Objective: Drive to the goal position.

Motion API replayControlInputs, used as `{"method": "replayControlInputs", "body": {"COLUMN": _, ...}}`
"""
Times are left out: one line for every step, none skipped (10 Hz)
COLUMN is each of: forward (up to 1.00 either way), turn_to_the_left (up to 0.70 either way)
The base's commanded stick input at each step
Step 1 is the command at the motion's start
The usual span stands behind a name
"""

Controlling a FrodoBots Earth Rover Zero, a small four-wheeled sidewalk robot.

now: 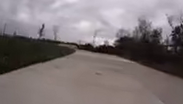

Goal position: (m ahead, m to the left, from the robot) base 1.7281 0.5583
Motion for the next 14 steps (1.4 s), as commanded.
{"method": "replayControlInputs", "body": {"forward": 1.00, "turn_to_the_left": 0.00}}
{"method": "replayControlInputs", "body": {"forward": 1.00, "turn_to_the_left": 0.00}}
{"method": "replayControlInputs", "body": {"forward": 1.00, "turn_to_the_left": 0.00}}
{"method": "replayControlInputs", "body": {"forward": 1.00, "turn_to_the_left": 0.00}}
{"method": "replayControlInputs", "body": {"forward": 1.00, "turn_to_the_left": 0.00}}
{"method": "replayControlInputs", "body": {"forward": 1.00, "turn_to_the_left": 0.00}}
{"method": "replayControlInputs", "body": {"forward": 1.00, "turn_to_the_left": 0.00}}
{"method": "replayControlInputs", "body": {"forward": 1.00, "turn_to_the_left": 0.00}}
{"method": "replayControlInputs", "body": {"forward": 1.00, "turn_to_the_left": 0.00}}
{"method": "replayControlInputs", "body": {"forward": 1.00, "turn_to_the_left": 0.00}}
{"method": "replayControlInputs", "body": {"forward": 1.00, "turn_to_the_left": 0.00}}
{"method": "replayControlInputs", "body": {"forward": 1.00, "turn_to_the_left": 0.00}}
{"method": "replayControlInputs", "body": {"forward": 1.00, "turn_to_the_left": 0.00}}
{"method": "replayControlInputs", "body": {"forward": 1.00, "turn_to_the_left": 0.00}}
